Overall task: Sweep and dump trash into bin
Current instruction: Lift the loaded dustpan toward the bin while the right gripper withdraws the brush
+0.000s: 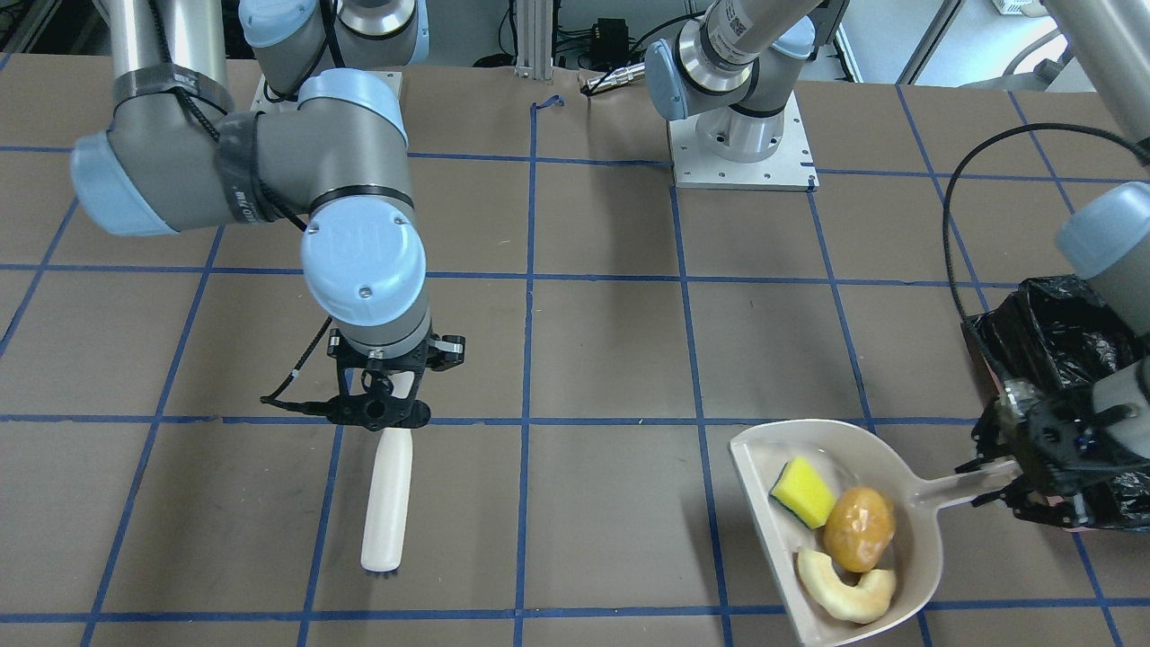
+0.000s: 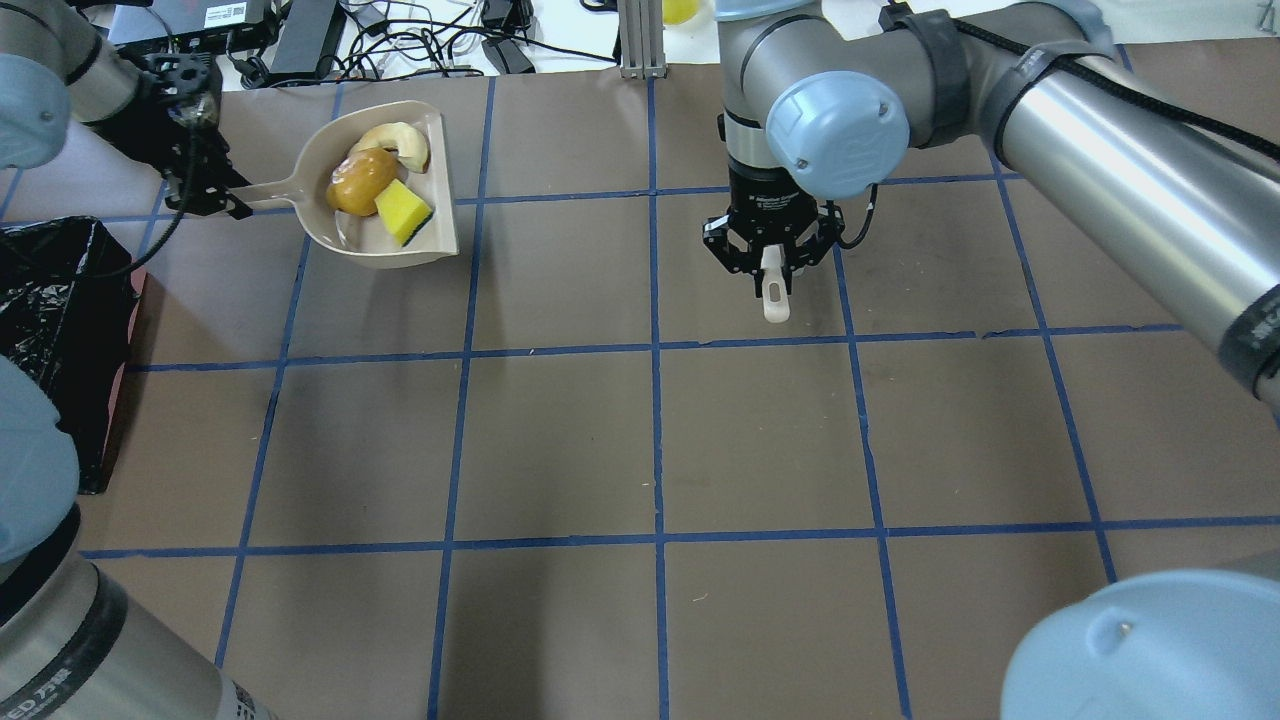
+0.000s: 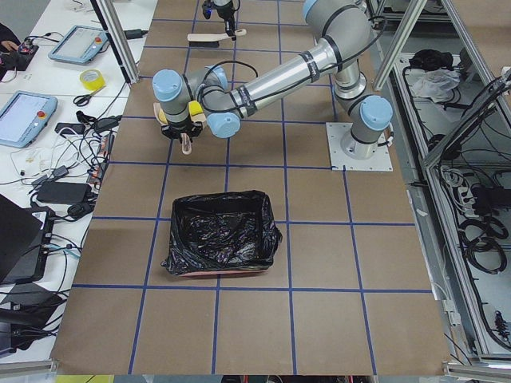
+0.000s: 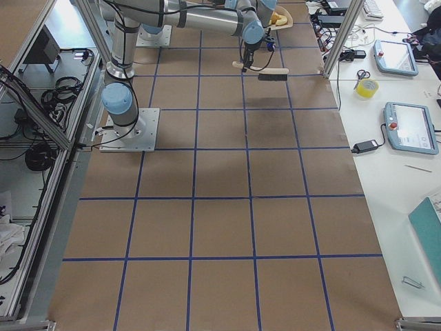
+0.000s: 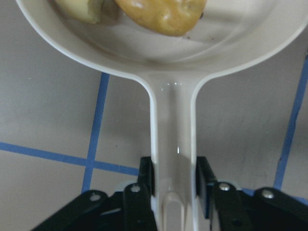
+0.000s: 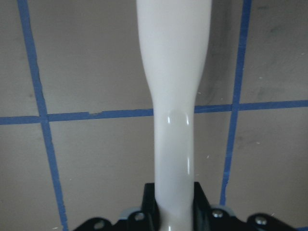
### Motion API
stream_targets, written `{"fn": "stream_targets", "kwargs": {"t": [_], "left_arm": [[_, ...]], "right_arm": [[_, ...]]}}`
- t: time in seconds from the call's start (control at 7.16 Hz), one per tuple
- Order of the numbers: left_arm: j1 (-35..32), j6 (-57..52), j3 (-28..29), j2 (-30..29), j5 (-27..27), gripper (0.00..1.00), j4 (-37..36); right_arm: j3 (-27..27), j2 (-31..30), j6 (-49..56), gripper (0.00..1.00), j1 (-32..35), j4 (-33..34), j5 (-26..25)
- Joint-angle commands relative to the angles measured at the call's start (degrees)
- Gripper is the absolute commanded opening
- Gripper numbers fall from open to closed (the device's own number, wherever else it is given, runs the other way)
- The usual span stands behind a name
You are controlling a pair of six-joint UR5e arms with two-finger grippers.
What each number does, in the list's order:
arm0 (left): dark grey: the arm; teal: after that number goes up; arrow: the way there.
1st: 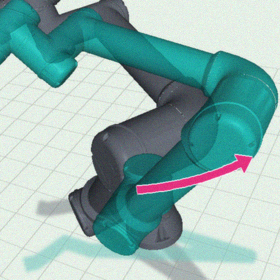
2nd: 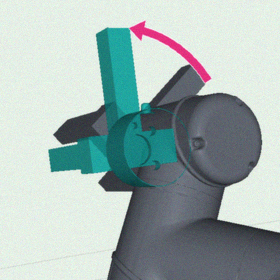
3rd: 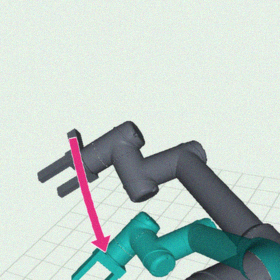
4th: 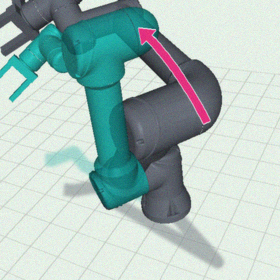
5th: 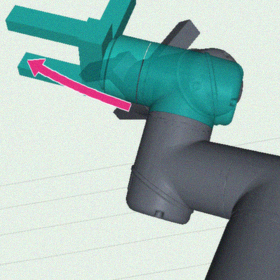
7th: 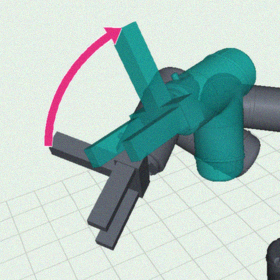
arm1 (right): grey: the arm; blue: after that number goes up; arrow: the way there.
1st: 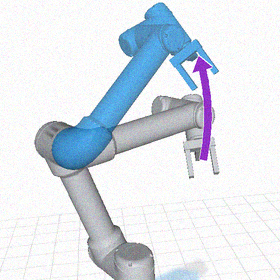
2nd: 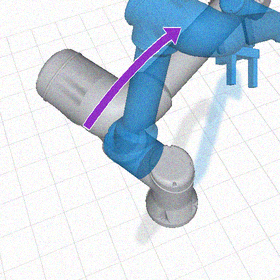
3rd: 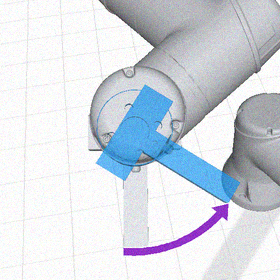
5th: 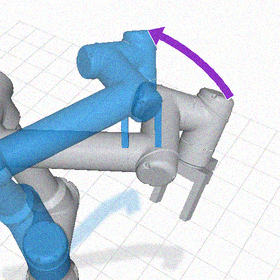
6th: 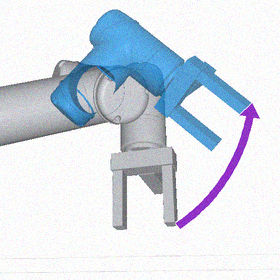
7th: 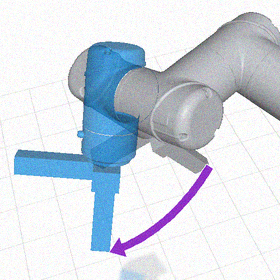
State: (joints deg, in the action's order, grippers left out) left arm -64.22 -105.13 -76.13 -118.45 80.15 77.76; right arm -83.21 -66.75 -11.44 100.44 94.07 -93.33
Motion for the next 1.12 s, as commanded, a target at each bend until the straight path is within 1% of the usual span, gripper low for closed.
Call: {"fn": "stream_targets", "kwargs": {"t": [0.0,0.14,0.28,0.42,0.56,0.7,0.84,0.98], "left_arm": [[7.8,-8.1,8.1,-0.1,0.3,0.00,10.3],[11.0,-12.6,12.8,-1.3,2.4,0.00,14.1],[14.1,-17.1,16.3,-2.1,5.0,0.00,15.7],[16.4,-21.6,18.2,-2.7,8.6,0.00,16.0],[18.3,-28.4,19.9,-3.5,10.5,0.00,15.3],[19.9,-34.9,23.5,-4.8,13.9,0.00,13.5],[20.3,-41.7,28.3,-5.8,18.1,0.00,11.7],[21.5,-46.6,31.4,-7.1,18.6,0.00,10.8]], "right_arm": [[-2.1,-2.7,9.5,0.00,-7.4,0.2,-0.3],[-3.8,-3.6,12.4,0.00,-12.0,1.8,-1.2],[-6.4,-4.1,16.4,0.00,-16.4,4.9,-1.2],[-9.6,-4.5,21.7,0.00,-20.3,9.0,-1.2],[-12.3,-4.8,23.5,0.00,-23.2,12.9,-1.2],[-14.5,-4.4,28.3,0.00,-27.0,17.5,-1.2],[-15.5,-3.6,31.7,0.00,-30.3,19.2,-0.8],[-15.5,-2.3,32.4,0.00,-30.6,19.2,-0.7]]}}
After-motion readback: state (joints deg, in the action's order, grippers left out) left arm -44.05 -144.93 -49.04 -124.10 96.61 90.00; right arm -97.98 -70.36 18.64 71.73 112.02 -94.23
